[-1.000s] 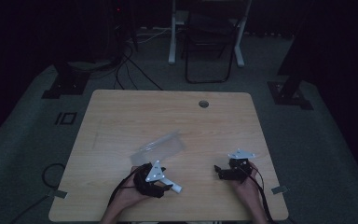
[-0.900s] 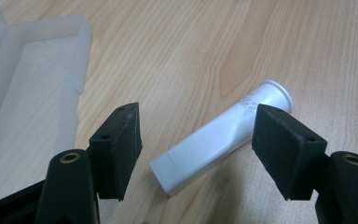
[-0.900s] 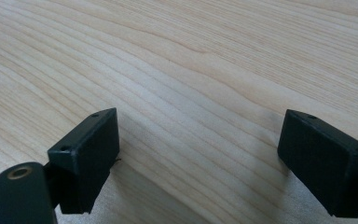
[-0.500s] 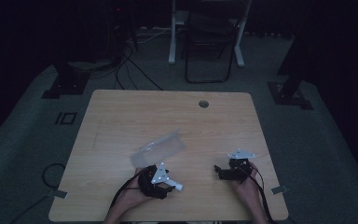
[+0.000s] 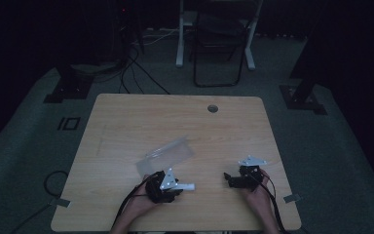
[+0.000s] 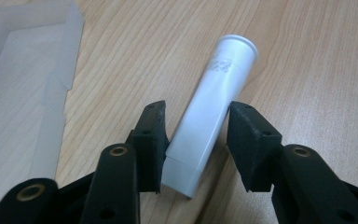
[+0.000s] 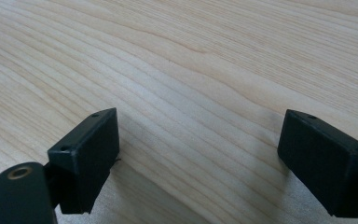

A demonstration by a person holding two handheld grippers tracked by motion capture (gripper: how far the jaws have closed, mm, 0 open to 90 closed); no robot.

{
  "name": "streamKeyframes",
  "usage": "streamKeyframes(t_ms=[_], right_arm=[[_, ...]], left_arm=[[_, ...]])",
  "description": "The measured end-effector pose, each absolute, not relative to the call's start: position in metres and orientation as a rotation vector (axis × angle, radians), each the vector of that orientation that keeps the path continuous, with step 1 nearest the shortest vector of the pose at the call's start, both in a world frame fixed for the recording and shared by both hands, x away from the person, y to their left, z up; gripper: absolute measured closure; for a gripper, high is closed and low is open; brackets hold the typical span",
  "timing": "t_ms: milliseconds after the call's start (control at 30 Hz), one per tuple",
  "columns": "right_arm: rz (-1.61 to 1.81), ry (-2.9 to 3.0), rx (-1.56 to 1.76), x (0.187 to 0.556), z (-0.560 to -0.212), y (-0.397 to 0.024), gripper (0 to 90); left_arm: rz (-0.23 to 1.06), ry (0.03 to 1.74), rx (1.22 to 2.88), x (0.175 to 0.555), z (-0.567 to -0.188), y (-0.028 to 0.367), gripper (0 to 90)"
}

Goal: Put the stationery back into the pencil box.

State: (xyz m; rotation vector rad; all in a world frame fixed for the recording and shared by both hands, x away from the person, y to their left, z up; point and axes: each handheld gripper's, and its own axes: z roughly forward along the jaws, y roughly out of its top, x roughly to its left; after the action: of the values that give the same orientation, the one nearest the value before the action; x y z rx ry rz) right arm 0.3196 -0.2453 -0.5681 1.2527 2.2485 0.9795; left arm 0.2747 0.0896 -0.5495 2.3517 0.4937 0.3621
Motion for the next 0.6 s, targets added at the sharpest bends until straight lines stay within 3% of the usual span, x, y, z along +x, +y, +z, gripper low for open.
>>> streamKeyframes(t_ms=[600], right_arm=[[0.979, 2.249, 1.252, 0.32, -0.568, -0.245, 12.5]], left_arm=[[0.292, 0.503, 2.358, 0.282, -0.553, 0.076, 62.6]])
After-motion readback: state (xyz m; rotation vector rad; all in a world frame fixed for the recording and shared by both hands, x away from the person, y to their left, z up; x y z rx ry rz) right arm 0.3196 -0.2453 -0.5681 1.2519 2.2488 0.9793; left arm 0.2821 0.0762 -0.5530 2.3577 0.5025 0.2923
